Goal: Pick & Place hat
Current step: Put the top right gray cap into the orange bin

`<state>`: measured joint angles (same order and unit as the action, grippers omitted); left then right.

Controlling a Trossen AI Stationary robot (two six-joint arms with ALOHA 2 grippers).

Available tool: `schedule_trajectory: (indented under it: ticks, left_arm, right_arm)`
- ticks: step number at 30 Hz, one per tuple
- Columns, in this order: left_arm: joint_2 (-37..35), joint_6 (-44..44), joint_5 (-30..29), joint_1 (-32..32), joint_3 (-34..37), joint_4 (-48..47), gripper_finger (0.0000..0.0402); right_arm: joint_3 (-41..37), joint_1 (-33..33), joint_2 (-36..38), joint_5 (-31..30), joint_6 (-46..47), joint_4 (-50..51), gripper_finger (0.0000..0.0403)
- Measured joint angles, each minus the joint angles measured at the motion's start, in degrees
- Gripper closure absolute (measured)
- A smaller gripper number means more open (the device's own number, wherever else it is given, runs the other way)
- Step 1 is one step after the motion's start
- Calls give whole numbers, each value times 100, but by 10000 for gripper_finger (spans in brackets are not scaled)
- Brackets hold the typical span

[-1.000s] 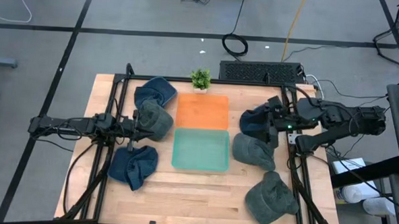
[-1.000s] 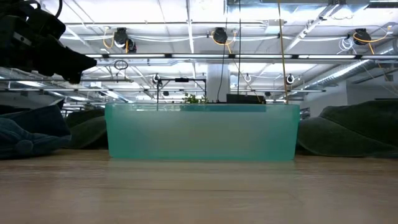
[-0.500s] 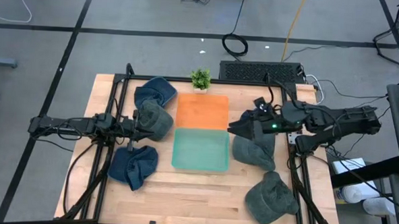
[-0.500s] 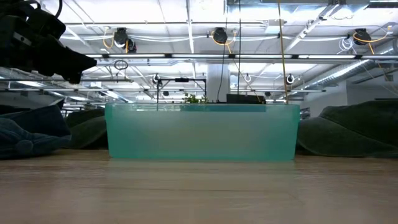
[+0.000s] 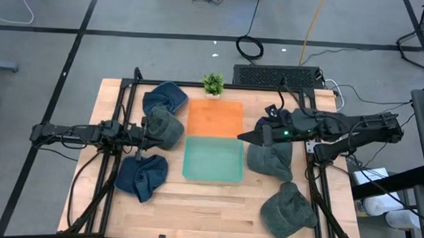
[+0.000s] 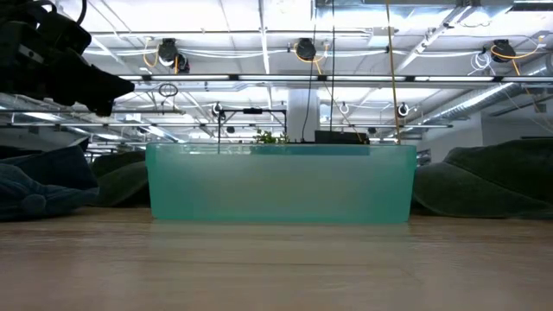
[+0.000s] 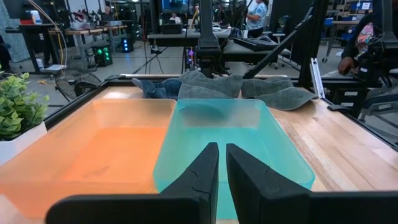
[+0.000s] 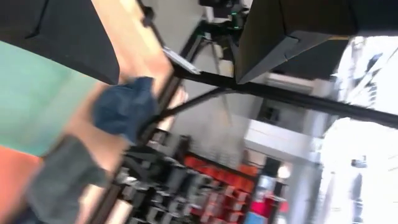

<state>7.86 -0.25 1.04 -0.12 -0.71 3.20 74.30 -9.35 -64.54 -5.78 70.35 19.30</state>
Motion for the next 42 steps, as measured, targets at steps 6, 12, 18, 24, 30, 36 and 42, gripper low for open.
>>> schedule_trajectory:
  ticks: [6,12,18,24,30,36,42]
  left_arm:
    - [0,-2,0,0,0,0,364]
    - [0,-1,0,-1,0,0,364]
    - [0,0,0,0,0,0,364]
    - [0,0,0,-1,0,0,364]
    - [0,-1,0,0,0,0,364]
    - [0,-2,0,0,0,0,364]
    - [0,0,0,-2,0,0,364]
  right_arm:
    - [0,91,31,-5,99,919,94]
    - [0,193,83,-18,70,1632,103]
    - [0,297,90,-20,93,2614,128]
    - [0,456,90,-15,-79,3258,135]
    - [0,614,90,2,52,4145,135]
    - [0,683,90,2,187,4990,135]
    - [0,676,90,90,683,5806,135]
